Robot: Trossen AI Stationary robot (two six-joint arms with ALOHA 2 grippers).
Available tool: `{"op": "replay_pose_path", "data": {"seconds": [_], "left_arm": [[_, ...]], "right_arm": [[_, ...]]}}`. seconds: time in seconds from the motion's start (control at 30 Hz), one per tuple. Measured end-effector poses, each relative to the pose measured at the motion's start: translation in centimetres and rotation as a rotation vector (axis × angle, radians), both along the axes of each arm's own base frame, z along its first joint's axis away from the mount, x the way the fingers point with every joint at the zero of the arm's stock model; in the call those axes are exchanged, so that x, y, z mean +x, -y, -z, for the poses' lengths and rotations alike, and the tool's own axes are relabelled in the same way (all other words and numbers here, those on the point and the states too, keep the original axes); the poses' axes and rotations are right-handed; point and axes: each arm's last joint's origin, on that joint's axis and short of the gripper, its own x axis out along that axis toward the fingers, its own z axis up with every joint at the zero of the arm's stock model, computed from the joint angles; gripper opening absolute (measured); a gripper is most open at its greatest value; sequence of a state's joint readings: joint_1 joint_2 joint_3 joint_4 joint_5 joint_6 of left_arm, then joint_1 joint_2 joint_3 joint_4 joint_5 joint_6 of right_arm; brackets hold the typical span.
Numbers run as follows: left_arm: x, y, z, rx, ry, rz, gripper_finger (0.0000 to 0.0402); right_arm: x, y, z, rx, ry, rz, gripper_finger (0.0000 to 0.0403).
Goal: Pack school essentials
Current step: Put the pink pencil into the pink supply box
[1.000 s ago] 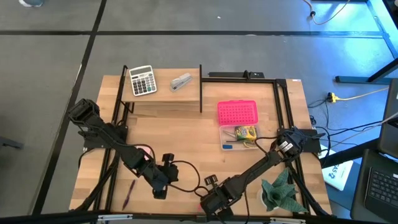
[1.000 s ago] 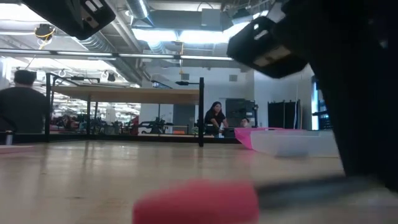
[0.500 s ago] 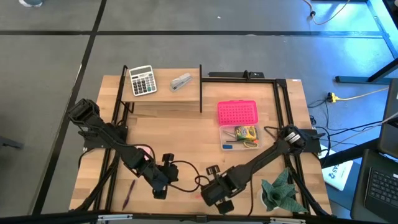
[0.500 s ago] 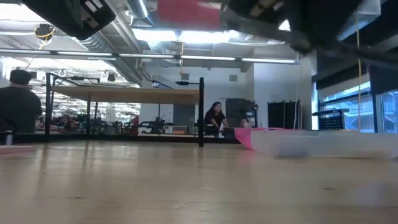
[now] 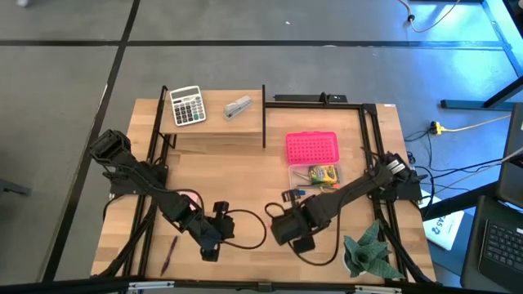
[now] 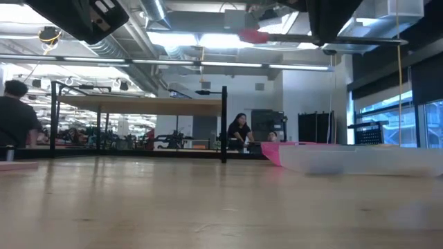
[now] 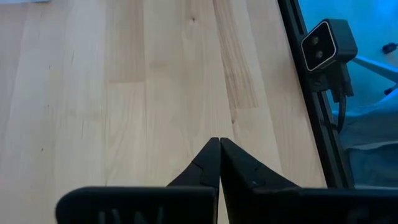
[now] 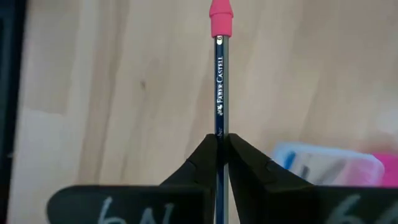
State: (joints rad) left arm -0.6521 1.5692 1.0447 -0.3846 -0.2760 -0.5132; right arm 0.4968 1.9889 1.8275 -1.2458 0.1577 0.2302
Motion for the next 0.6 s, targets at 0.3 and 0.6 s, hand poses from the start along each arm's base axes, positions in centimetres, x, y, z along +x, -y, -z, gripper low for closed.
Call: {"op": "replay_pose_path", "data": {"seconds": [0.3,0.6], "left_arm": [[0.0,0.0,0.0,0.001,0.000,0.001,0.0000],[0.1,-0.2,0.0,0.005,-0.006,-0.005,0.0000]], "right_arm": [[-0.7,3.0,-1.4,-0.038,-0.043,0.029,0.0035],[-4.1,6.0,-0.9,-0.053,-0.036,0.109,0.0035]]}}
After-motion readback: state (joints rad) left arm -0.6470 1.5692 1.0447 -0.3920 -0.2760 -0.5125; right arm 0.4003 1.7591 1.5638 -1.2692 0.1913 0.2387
